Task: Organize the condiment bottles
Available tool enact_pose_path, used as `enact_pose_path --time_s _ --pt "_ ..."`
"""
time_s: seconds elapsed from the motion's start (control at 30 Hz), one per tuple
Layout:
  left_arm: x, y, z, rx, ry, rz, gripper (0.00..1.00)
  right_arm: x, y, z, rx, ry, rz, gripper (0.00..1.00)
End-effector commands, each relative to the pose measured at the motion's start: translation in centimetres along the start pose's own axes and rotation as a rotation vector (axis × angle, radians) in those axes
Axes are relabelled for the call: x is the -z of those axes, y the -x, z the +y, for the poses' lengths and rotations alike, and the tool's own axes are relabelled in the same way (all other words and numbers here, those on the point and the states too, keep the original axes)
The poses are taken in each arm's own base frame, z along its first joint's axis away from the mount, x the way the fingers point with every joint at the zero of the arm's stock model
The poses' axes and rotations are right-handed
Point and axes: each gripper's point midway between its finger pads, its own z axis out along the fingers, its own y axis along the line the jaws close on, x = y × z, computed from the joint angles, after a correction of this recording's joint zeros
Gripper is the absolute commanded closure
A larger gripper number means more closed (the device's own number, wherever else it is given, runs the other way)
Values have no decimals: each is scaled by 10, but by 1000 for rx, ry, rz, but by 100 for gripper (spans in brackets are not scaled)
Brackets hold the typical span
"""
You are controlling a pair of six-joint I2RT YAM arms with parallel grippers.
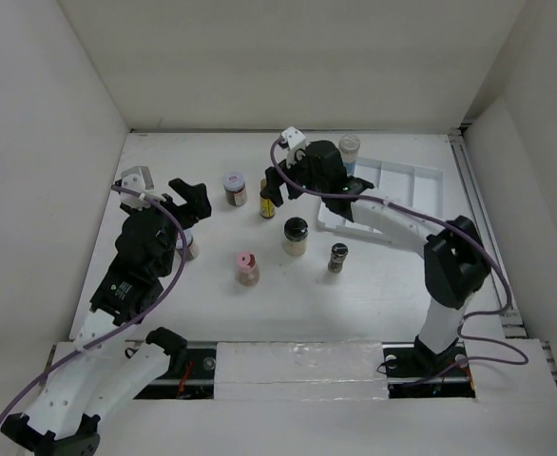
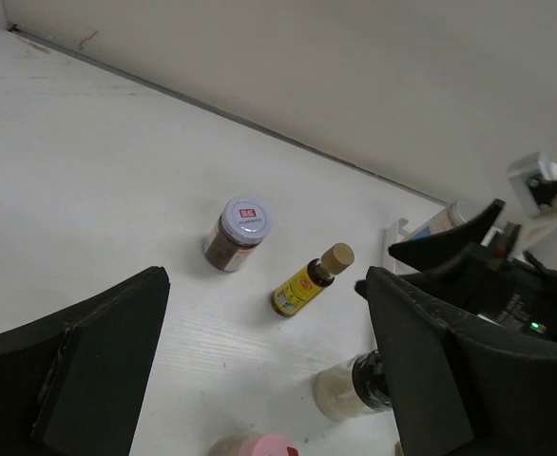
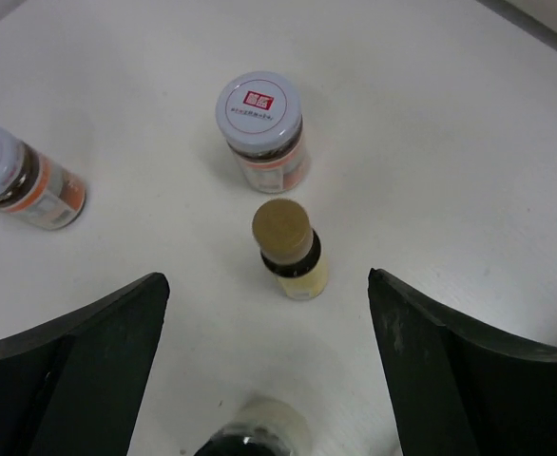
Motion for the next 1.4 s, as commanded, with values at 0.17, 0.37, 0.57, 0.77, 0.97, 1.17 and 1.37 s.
enact_pose_path --time_s 0.17,0.37,0.57,0.77,0.97,1.17,1.37 --pt "2 12 -8 34 -41 -42 19 -57 8 -4 13 40 -22 16" --pt "-6 2 -11 16 -40 -2 19 -75 -10 -16 -24 42 11 38" --pt "1 9 -12 23 -64 -28 19 -74 -4 -12 -39 30 -8 82" --pt "3 11 -12 27 -66 -35 19 -8 92 -14 9 -44 -229 84" --pt "1 7 -13 22 -70 -22 19 99 131 -70 -2 -255 -385 85" --pt "-3 2 -14 14 -70 -3 19 146 84 -155 -99 -459 -342 86" --pt "-7 -1 -17 7 -72 13 19 168 63 -228 -155 -620 -315 87"
